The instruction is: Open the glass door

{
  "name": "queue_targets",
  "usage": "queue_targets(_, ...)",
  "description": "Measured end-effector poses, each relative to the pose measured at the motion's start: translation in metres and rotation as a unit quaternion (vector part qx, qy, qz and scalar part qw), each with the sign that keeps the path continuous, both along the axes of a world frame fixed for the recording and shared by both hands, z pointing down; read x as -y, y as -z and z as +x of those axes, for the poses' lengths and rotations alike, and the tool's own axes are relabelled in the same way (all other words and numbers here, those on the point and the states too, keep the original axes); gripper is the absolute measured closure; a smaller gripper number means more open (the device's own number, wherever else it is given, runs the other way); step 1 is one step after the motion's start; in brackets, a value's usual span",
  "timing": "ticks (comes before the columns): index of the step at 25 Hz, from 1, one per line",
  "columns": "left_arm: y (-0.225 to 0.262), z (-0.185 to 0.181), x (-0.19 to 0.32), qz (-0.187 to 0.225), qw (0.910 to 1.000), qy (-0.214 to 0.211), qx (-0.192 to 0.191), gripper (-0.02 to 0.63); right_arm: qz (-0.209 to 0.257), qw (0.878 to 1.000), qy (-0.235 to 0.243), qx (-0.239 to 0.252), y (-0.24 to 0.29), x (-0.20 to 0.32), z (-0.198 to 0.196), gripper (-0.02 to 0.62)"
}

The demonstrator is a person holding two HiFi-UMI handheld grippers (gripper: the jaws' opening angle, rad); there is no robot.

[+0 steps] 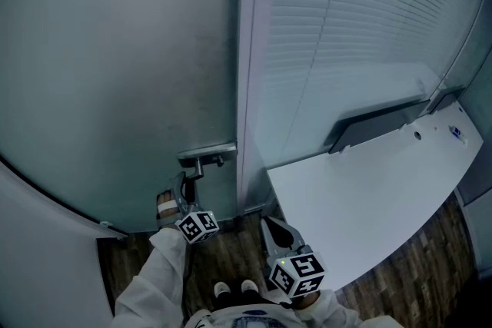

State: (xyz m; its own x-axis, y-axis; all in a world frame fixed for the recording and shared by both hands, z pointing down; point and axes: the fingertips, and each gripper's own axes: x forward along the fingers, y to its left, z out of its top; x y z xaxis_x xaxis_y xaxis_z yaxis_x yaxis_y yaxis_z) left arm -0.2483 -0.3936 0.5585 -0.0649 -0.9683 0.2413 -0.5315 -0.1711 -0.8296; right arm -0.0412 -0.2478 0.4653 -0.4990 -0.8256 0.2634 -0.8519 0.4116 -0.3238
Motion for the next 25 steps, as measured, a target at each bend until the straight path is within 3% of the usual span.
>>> queue_targets(13, 0.018, 0.005, -0.021, -0.012, 0.9935, 0.008, 0.113, 0.472, -0.001, 1.0, 0.008, 0.022, 0.0, 0.001, -0.004, 0.592)
queue_targets(18, 0.015, 0.008, -0.027, -0.015, 0.9868, -0.004, 0.161, 0.472, -0.001, 1.0, 0.009, 0.024, -0.004, 0.005, -0.002, 0.592)
queue_targets(25, 0.014, 0.008, -0.03, -0.023, 0.9853, -0.006, 0.169, 0.473, -0.004, 1.0, 0.011, 0.023, -0.006, 0.007, -0.004, 0.592)
